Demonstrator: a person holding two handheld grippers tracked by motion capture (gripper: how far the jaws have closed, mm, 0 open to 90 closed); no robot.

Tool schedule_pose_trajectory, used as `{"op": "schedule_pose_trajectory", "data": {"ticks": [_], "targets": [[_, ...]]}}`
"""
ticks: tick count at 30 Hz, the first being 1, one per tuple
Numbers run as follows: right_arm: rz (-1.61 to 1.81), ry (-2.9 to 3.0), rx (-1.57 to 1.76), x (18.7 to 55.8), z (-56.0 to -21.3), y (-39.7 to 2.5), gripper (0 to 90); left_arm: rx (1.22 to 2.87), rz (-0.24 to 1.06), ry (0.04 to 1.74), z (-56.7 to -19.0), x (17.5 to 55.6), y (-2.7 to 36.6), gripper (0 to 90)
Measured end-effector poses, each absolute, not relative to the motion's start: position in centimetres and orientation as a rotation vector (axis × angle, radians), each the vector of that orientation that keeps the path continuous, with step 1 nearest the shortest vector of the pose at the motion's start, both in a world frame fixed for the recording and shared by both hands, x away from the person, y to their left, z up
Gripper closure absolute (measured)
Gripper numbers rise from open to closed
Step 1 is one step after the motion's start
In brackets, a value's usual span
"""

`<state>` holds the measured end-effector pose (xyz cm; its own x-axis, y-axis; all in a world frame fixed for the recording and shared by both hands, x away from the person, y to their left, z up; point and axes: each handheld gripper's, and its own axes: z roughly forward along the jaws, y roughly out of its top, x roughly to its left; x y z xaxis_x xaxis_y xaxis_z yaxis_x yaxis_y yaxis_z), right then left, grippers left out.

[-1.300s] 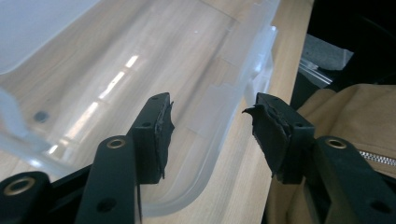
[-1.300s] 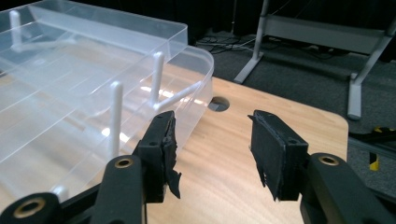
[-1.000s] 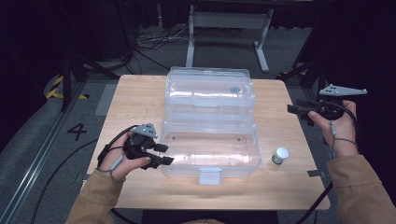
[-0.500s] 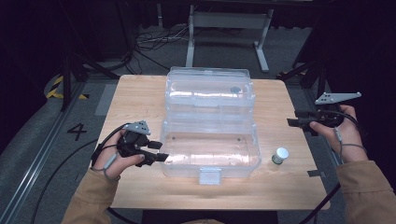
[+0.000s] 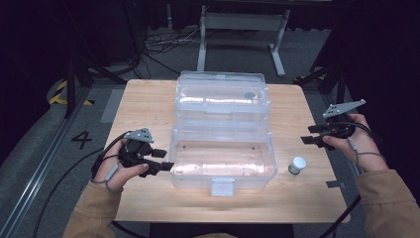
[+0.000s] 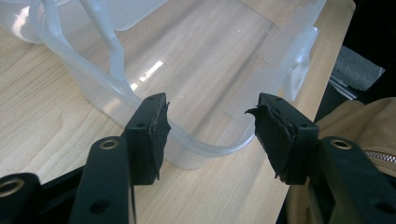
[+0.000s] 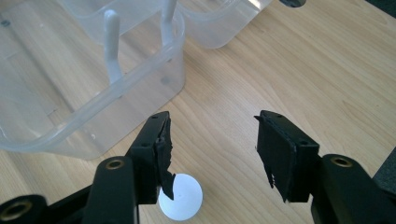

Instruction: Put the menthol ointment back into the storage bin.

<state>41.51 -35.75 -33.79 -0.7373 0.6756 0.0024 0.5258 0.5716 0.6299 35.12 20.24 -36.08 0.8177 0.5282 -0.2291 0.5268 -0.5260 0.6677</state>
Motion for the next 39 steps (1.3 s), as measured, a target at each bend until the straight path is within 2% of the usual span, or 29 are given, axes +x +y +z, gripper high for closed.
{"op": "schedule_pose_trajectory", "data": {"ticks": [23,39], "targets": [[0.711,2.76,0.927,41.8,-35.6,-35.2,45.7,2.22,0.007,0.803,-36.3,35.1,20.7,44.8],[0.612,2.844,0.905,41.7,-38.0,-34.3,42.0,2.215,0.014,0.812,-36.3,35.2,21.0,44.6]]}}
